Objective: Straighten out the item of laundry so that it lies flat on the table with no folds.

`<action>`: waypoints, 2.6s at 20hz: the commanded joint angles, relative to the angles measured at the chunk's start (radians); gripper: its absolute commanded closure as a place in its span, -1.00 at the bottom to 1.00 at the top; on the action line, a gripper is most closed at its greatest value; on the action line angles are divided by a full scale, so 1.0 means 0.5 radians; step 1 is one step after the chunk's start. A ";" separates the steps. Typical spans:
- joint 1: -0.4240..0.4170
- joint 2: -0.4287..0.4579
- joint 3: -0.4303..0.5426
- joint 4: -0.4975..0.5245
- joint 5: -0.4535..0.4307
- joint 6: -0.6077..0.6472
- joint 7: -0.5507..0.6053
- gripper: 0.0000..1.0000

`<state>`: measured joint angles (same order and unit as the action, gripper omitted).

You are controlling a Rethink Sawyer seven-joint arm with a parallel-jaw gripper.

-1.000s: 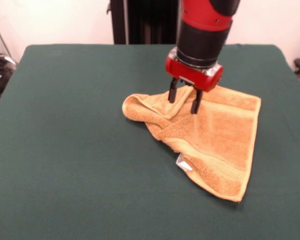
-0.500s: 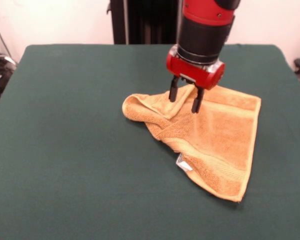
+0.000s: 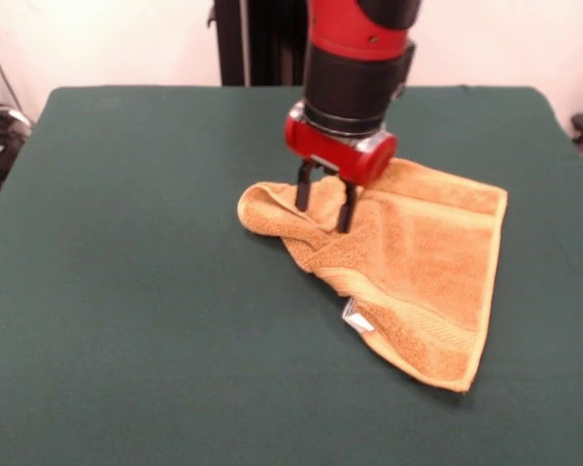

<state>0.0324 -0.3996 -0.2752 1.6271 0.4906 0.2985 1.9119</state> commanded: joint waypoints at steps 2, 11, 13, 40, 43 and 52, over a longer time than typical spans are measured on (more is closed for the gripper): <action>-0.025 0.128 0.306 0.084 -0.170 -0.022 0.140 -1.00; -0.037 0.127 0.290 0.037 -0.289 0.066 0.170 -1.00; -0.039 0.133 0.286 0.020 -0.309 0.077 0.165 -1.00; 0.021 0.121 0.247 -0.036 -0.369 0.180 0.272 -1.00; 0.048 0.130 0.233 -0.055 -0.357 0.205 0.292 -1.00; 0.043 0.133 0.266 -0.011 -0.361 0.152 0.282 -1.00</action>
<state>0.0284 -0.3963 -0.2525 1.6228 0.3111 0.2931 1.9119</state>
